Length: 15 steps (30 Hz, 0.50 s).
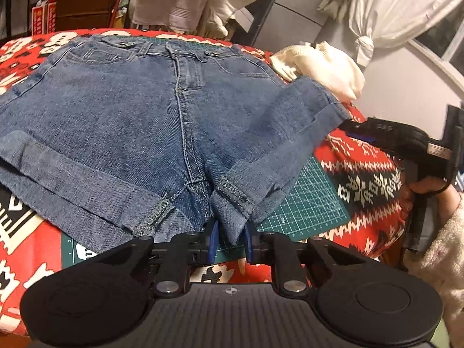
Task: Fold clothes
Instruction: 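Hold the leg hems with both grippers and pull the shorts straight, then open both grippers and release the flattened shorts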
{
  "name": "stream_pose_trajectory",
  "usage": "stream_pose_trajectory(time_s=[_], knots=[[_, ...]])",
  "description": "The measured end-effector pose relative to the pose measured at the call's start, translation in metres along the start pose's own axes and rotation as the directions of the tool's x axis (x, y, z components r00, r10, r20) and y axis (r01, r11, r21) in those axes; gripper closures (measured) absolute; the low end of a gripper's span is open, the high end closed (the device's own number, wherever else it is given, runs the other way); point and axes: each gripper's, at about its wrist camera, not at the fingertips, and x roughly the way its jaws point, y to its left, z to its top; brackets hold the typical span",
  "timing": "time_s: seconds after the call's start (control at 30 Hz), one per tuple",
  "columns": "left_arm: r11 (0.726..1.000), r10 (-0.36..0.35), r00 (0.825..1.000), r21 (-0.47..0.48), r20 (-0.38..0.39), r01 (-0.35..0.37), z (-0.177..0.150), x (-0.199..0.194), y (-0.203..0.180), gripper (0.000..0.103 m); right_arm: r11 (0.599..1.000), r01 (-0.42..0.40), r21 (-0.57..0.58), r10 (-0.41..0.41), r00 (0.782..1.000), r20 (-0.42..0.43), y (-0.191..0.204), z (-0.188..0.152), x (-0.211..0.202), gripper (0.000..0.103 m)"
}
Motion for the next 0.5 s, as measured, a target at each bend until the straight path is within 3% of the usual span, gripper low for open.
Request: stream_pose_trajectory(time_s=[0.3, 0.4, 0.5], knots=[[0.999, -0.021, 1.000, -0.036, -0.003, 0.021, 0.001, 0.001, 0.004, 0.086, 0.982, -0.121, 0.147, 0.115, 0.992, 0.049, -0.018, 0.014, 0.007, 0.079], [0.999, -0.028, 1.000, -0.040, 0.002, 0.028, 0.001, 0.002, 0.004, 0.095, 0.971, -0.144, 0.192, 0.137, 0.989, 0.049, -0.021, 0.015, 0.012, 0.099], [0.999, -0.034, 0.999, -0.036, 0.013, 0.034, 0.003, -0.004, 0.003, 0.097, 0.966, -0.120, 0.229, 0.109, 0.992, 0.061, -0.020, 0.017, 0.003, 0.100]])
